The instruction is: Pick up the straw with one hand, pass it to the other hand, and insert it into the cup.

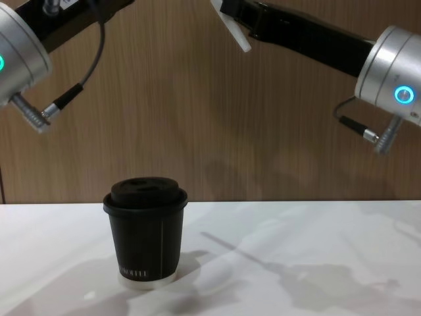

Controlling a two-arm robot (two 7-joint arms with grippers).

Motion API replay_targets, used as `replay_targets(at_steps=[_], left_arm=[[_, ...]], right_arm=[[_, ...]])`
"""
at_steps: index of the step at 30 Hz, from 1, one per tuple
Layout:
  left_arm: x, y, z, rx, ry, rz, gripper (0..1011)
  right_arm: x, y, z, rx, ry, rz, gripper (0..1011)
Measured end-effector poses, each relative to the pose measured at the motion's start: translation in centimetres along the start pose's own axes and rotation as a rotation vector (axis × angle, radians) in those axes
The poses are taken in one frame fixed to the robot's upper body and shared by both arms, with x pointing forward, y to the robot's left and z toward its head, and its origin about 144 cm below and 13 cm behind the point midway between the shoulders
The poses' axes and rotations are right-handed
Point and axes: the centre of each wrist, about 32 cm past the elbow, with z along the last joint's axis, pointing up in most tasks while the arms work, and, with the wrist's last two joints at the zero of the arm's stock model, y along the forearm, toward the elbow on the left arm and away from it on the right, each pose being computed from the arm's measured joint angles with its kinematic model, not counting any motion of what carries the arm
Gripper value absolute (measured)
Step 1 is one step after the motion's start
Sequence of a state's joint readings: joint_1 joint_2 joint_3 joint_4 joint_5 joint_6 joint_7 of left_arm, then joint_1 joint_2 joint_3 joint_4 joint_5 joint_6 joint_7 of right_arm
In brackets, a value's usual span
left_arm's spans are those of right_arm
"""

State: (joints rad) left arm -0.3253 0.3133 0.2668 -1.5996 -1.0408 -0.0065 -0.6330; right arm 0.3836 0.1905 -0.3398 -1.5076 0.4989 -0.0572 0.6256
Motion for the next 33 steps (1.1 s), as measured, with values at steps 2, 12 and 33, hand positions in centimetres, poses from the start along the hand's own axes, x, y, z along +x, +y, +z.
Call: replay_targets(at_steps=[2, 12, 33], left_arm=[[0.1, -0.2, -0.1, -0.006, 0.012, -0.004, 1000], [0.4, -1.2, -0.4, -0.024, 0.04, -0.014, 999], [1.5, -3.2, -0.8, -0.045, 0.062, -0.004, 1000]], right_arm=[[0.0, 0.0, 0.0, 0.0, 0.0, 0.0, 0], [0.0, 0.0, 0.0, 0.0, 0.0, 0.0, 0], [0.0, 0.0, 0.0, 0.0, 0.0, 0.0, 0]])
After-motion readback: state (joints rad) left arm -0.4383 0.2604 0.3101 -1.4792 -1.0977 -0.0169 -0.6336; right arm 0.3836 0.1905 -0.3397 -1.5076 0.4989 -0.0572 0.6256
